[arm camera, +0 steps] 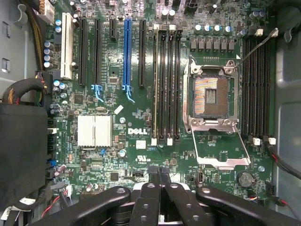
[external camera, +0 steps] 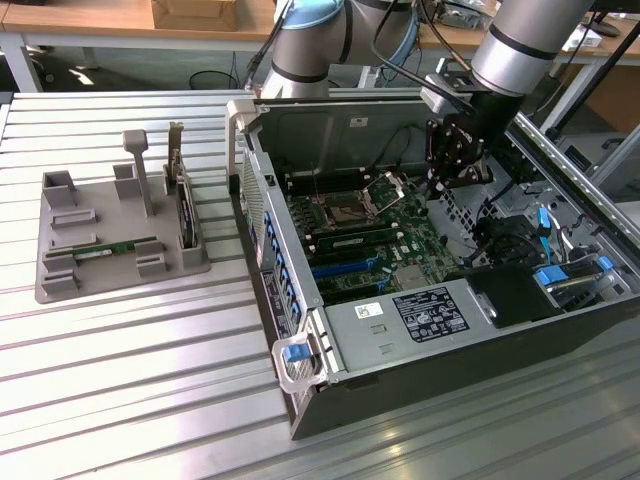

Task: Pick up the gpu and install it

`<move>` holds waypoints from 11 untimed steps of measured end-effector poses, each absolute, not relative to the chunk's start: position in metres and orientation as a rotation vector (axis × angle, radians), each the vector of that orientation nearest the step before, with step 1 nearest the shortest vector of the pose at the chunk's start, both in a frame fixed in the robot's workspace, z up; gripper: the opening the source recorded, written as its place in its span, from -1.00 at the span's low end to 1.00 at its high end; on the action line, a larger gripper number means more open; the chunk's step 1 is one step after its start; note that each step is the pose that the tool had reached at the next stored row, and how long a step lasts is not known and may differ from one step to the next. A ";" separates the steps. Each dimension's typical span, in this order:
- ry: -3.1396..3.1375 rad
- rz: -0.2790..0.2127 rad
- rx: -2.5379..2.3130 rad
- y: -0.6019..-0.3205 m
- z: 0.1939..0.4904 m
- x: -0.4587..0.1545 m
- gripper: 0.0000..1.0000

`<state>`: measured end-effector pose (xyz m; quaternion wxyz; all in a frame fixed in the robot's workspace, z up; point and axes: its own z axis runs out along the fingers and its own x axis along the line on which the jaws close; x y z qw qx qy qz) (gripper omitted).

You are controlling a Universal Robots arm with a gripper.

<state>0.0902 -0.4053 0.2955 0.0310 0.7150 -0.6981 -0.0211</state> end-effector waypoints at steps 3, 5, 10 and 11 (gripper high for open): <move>-2.151 -0.065 2.203 -0.405 0.296 0.090 -0.79; -2.151 -0.065 2.203 -0.405 0.296 0.090 -0.79; -2.151 -0.065 2.203 -0.405 0.279 0.077 -0.79; -2.151 -0.065 2.203 -0.405 0.276 0.075 -0.79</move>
